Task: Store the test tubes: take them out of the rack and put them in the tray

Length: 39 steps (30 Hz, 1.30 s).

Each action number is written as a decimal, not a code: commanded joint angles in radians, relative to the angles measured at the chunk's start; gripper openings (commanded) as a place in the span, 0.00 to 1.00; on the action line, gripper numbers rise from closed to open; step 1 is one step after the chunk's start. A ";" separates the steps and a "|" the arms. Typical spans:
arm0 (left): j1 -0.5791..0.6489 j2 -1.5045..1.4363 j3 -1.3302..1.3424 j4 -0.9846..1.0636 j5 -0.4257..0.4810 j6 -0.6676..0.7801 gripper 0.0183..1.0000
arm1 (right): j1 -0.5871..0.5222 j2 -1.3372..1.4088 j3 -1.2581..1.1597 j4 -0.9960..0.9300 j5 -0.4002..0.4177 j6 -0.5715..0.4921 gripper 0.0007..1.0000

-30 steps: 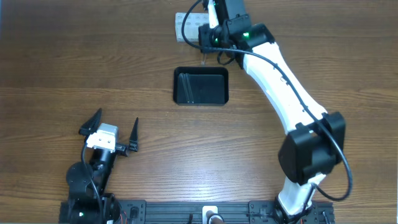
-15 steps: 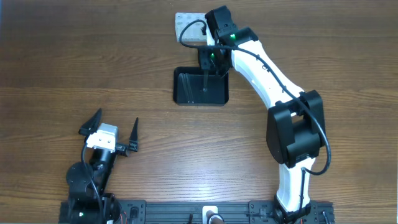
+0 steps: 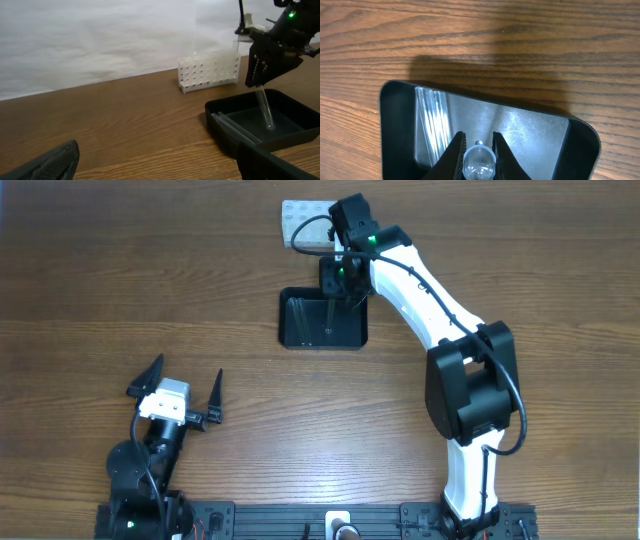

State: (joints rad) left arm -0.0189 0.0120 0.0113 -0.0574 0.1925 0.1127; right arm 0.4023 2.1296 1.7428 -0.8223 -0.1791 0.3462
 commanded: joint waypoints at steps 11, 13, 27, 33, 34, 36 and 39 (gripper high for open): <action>0.006 -0.005 -0.005 -0.001 0.013 0.011 1.00 | 0.011 0.065 -0.002 0.035 -0.011 0.043 0.01; 0.006 -0.005 -0.005 -0.001 0.013 0.011 1.00 | 0.011 0.066 -0.002 0.037 -0.011 0.043 0.02; 0.006 -0.005 -0.005 -0.001 0.013 0.011 1.00 | 0.011 0.081 -0.002 0.037 -0.011 0.043 0.02; 0.006 -0.005 -0.005 -0.001 0.013 0.011 1.00 | 0.011 0.082 -0.002 0.024 -0.011 0.042 0.02; 0.006 -0.005 -0.005 -0.001 0.013 0.011 1.00 | 0.011 0.082 -0.002 0.021 -0.011 0.042 0.02; 0.006 -0.005 -0.005 -0.001 0.013 0.011 1.00 | 0.012 0.083 -0.002 0.017 -0.011 0.042 0.02; 0.006 -0.005 -0.005 -0.001 0.013 0.011 1.00 | 0.013 0.089 -0.002 0.015 -0.011 0.042 0.02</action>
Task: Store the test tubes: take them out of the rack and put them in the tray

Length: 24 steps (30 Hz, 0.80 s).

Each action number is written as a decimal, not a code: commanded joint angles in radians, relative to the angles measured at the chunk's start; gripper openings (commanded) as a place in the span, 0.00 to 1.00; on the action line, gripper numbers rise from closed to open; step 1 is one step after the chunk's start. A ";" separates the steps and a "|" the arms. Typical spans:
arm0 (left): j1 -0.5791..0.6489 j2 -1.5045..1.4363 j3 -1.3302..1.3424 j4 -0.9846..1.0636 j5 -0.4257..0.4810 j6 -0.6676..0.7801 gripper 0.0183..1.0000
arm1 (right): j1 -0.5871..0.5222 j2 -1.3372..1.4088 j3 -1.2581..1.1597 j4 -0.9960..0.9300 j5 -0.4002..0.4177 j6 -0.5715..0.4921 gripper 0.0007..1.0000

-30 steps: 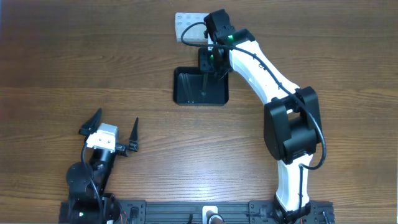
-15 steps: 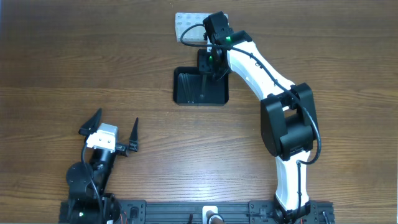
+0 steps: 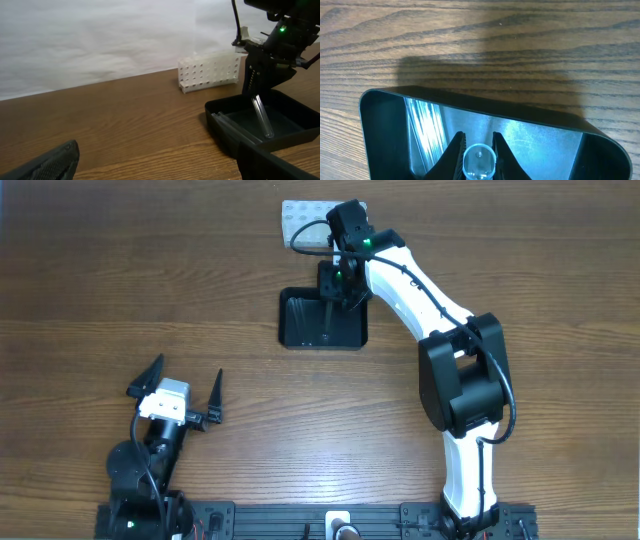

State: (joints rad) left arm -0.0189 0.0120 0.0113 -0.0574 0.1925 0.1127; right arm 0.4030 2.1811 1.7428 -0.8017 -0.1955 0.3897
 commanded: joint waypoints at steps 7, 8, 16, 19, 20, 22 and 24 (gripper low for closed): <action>0.006 -0.005 -0.005 -0.001 0.013 0.011 1.00 | 0.014 0.074 -0.002 0.005 0.005 -0.001 0.02; 0.006 -0.005 -0.005 -0.001 0.013 0.011 1.00 | 0.014 0.077 -0.002 0.007 0.006 -0.001 0.01; 0.006 -0.005 -0.005 -0.001 0.013 0.011 1.00 | 0.014 0.079 -0.002 0.013 0.005 -0.002 0.18; 0.006 -0.005 -0.005 -0.001 0.013 0.011 1.00 | 0.014 0.078 0.005 0.014 0.005 -0.002 0.29; 0.006 -0.005 -0.005 -0.001 0.013 0.011 1.00 | 0.014 0.078 0.013 0.007 0.000 -0.002 0.30; 0.006 -0.005 -0.005 -0.001 0.013 0.011 1.00 | 0.016 0.073 0.036 -0.018 -0.012 -0.026 0.35; 0.006 -0.005 -0.005 -0.001 0.013 0.011 1.00 | 0.021 0.061 0.070 -0.061 -0.028 -0.074 0.37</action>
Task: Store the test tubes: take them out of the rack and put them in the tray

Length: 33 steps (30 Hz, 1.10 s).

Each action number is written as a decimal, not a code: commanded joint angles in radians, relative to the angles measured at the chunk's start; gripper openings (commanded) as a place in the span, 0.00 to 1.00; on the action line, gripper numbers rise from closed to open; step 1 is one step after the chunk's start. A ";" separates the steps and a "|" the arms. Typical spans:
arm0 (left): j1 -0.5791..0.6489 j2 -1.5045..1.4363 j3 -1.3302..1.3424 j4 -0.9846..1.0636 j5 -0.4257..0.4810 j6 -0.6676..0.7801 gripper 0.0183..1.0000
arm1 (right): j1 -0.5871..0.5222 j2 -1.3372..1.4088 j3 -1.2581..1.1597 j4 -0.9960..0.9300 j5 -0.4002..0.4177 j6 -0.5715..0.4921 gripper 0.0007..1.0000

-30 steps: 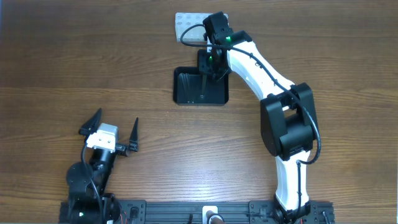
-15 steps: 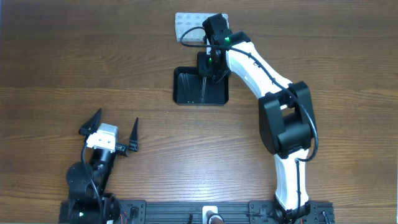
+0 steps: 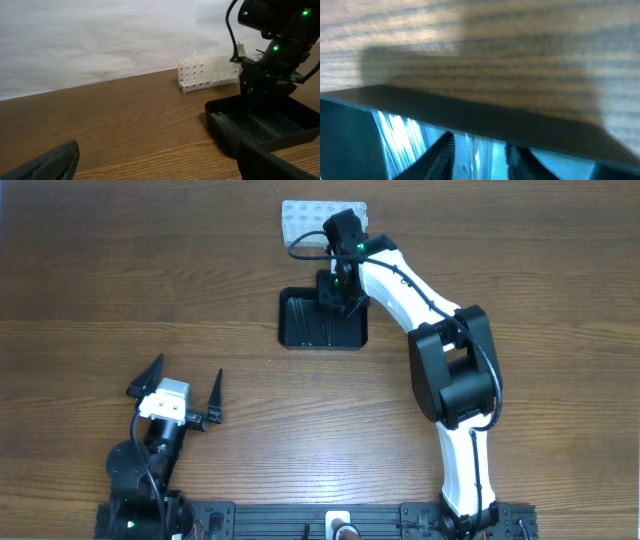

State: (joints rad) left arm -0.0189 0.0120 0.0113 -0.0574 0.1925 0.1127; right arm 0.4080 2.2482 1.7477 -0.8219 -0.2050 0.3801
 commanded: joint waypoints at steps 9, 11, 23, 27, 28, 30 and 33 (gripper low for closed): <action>0.006 -0.005 -0.005 -0.001 0.013 0.011 1.00 | 0.003 -0.114 0.196 -0.133 -0.020 -0.160 0.64; 0.006 -0.005 -0.005 -0.001 0.013 0.011 1.00 | -0.024 -0.167 0.209 -0.081 -0.019 -0.217 0.94; 0.006 -0.005 -0.005 -0.001 0.013 0.011 1.00 | -0.172 -0.167 0.212 0.327 0.010 -0.412 0.99; 0.006 -0.005 -0.005 -0.001 0.013 0.011 1.00 | -0.169 -0.097 0.212 0.364 0.081 -0.399 0.99; 0.006 -0.005 -0.005 -0.001 0.013 0.011 1.00 | -0.167 -0.085 0.212 0.373 0.096 -0.387 0.99; 0.006 -0.005 -0.005 -0.001 0.013 0.011 1.00 | -0.163 -0.053 0.212 0.399 0.126 -0.368 0.99; 0.006 -0.005 -0.005 -0.001 0.013 0.011 1.00 | -0.158 -0.011 0.212 0.436 0.145 -0.362 0.99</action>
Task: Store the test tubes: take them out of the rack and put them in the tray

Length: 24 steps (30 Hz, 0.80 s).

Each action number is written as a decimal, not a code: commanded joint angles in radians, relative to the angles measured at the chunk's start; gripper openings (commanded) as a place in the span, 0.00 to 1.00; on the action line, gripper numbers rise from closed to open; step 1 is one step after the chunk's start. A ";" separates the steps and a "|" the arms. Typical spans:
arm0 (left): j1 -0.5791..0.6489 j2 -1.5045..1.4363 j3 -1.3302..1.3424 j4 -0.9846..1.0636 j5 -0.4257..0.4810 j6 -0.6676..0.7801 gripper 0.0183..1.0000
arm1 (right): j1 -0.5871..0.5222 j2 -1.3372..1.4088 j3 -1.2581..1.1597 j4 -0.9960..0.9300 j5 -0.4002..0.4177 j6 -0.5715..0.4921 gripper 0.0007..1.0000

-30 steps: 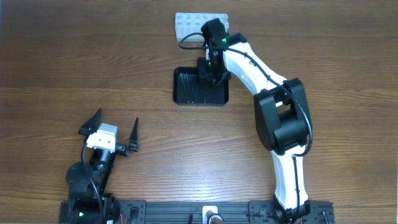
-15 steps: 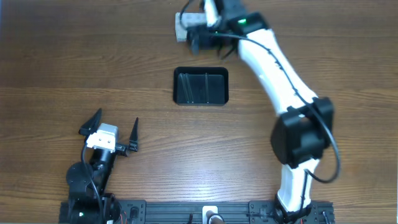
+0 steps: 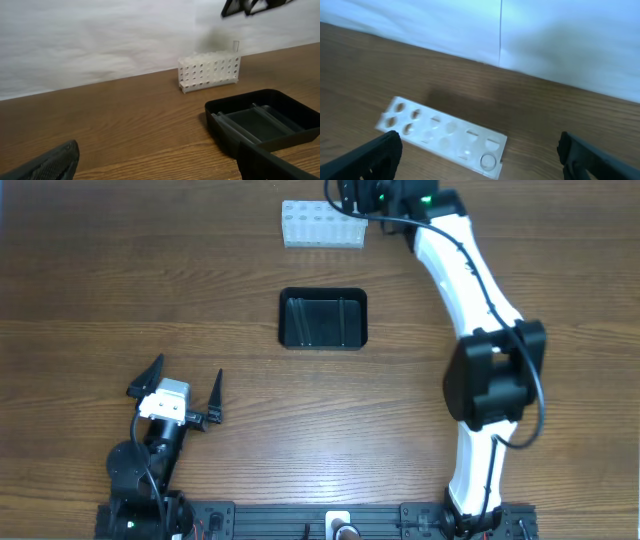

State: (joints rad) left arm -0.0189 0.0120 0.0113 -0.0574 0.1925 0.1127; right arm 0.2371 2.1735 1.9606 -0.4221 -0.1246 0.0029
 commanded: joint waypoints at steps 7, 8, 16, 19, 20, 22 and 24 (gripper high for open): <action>0.006 -0.005 -0.005 -0.001 0.013 0.011 1.00 | 0.018 0.138 -0.001 0.089 0.137 0.053 0.99; 0.006 -0.005 -0.005 -0.001 0.013 0.011 1.00 | 0.018 0.148 -0.001 0.092 0.138 0.053 0.99; 0.006 -0.005 -0.005 -0.001 0.013 0.011 1.00 | 0.019 0.171 -0.001 0.071 0.145 0.053 0.83; 0.006 -0.005 -0.005 -0.001 0.013 0.011 1.00 | 0.019 0.171 -0.001 0.054 0.145 0.057 0.71; 0.006 -0.005 -0.005 -0.001 0.013 0.011 1.00 | 0.019 0.171 -0.001 0.045 0.145 0.065 0.67; 0.006 -0.005 -0.005 -0.001 0.013 0.011 1.00 | 0.020 0.171 -0.001 0.039 0.145 0.072 0.63; 0.006 -0.005 -0.005 -0.001 0.013 0.011 1.00 | 0.020 0.171 -0.001 0.037 0.145 0.072 0.58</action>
State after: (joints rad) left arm -0.0189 0.0120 0.0113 -0.0574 0.1925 0.1127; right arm 0.2504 2.3341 1.9594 -0.3820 0.0082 0.0616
